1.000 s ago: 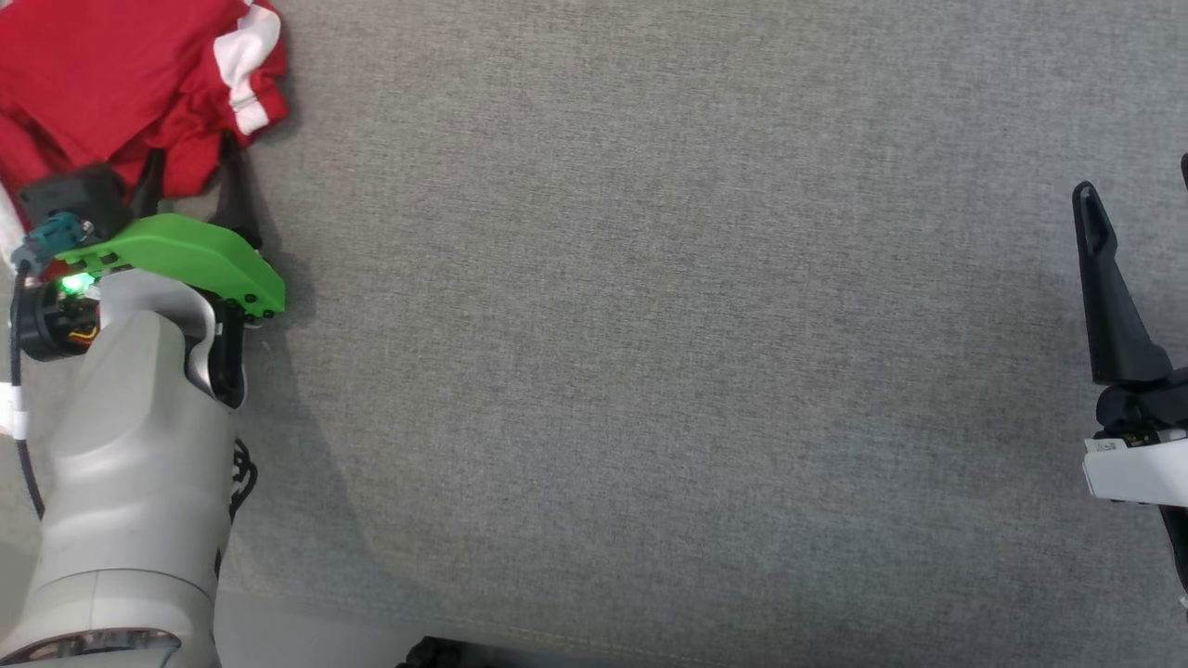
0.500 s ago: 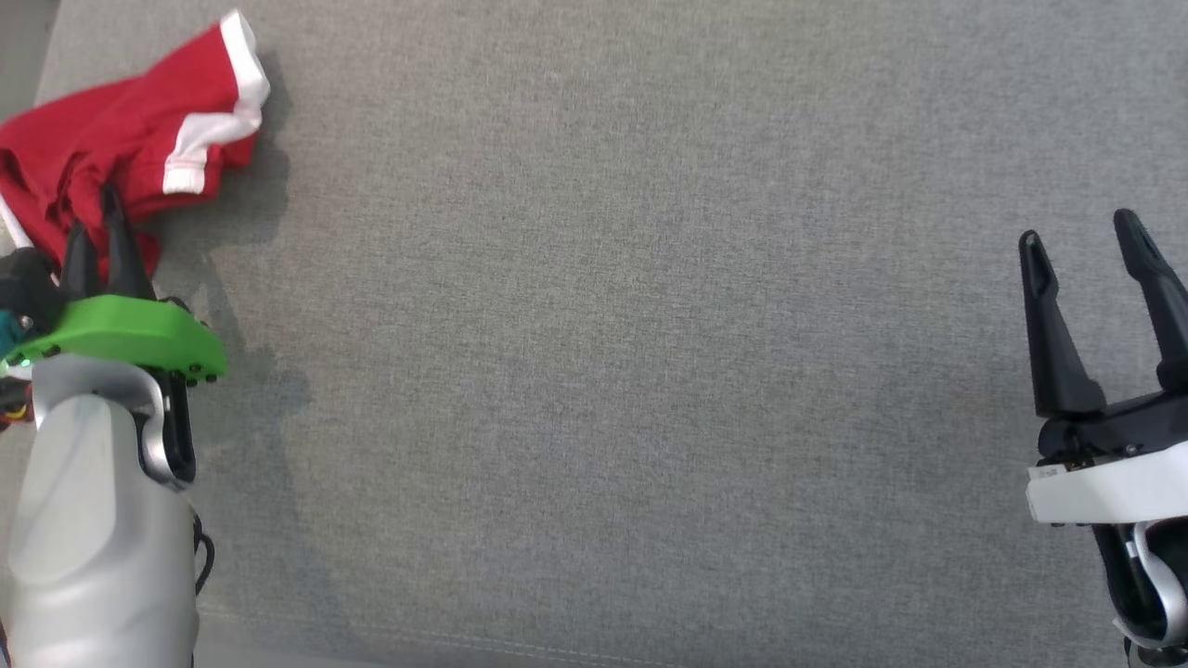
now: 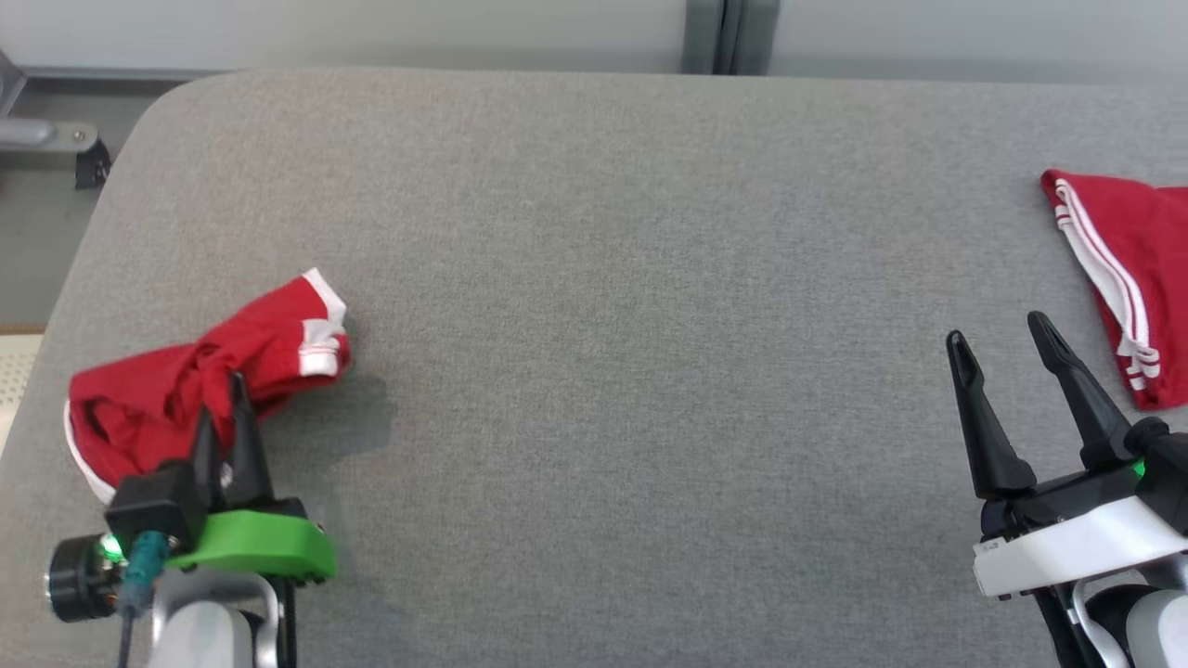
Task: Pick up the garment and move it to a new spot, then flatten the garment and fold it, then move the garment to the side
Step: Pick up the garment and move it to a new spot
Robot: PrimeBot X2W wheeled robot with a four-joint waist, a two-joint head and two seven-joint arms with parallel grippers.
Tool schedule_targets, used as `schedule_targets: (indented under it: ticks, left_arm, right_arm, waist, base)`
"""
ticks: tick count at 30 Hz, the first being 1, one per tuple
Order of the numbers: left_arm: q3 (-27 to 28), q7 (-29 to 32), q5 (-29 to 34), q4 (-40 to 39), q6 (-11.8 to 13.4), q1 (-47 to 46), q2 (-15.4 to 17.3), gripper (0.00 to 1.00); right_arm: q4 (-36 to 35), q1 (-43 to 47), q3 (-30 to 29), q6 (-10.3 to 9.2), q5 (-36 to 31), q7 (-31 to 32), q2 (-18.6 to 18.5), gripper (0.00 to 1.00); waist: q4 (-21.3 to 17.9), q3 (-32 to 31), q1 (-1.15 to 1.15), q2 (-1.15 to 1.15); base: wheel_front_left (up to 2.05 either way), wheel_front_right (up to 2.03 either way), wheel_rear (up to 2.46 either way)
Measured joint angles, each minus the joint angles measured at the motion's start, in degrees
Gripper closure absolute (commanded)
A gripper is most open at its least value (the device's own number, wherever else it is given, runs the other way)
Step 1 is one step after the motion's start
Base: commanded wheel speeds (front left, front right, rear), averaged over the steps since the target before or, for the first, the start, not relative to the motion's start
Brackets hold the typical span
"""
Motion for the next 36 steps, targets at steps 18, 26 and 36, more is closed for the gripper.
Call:
schedule_targets:
  ticks: [18, 26, 36]
  left_arm:
    - [-35.9, 2.7, -7.7, -1.7, -2.4, -8.4, -2.0, 1.00]
    - [-44.6, 2.7, -10.6, 5.0, -1.7, -13.6, -2.0, 0.00]
    - [-38.5, 0.3, -11.4, -2.5, 3.7, -14.5, 0.2, 0.00]
  right_arm:
    - [1.0, -2.6, 1.0, 0.00, 2.2, -2.6, 0.9, 0.00]
    - [3.3, -4.3, 0.5, 0.00, 2.3, -5.2, 1.8, 0.00]
    - [5.1, -4.3, -0.4, 0.00, 1.9, -5.8, 1.7, 0.00]
  waist:
    - [-13.2, 0.2, 0.00, 0.00]
    - [-18.3, 5.7, 0.00, 0.00]
    - [-19.6, 6.4, 0.00, 0.00]
  base:
    - [0.00, 0.00, 0.00]
    - [0.00, 0.00, 0.00]
    - [0.00, 0.00, 0.00]
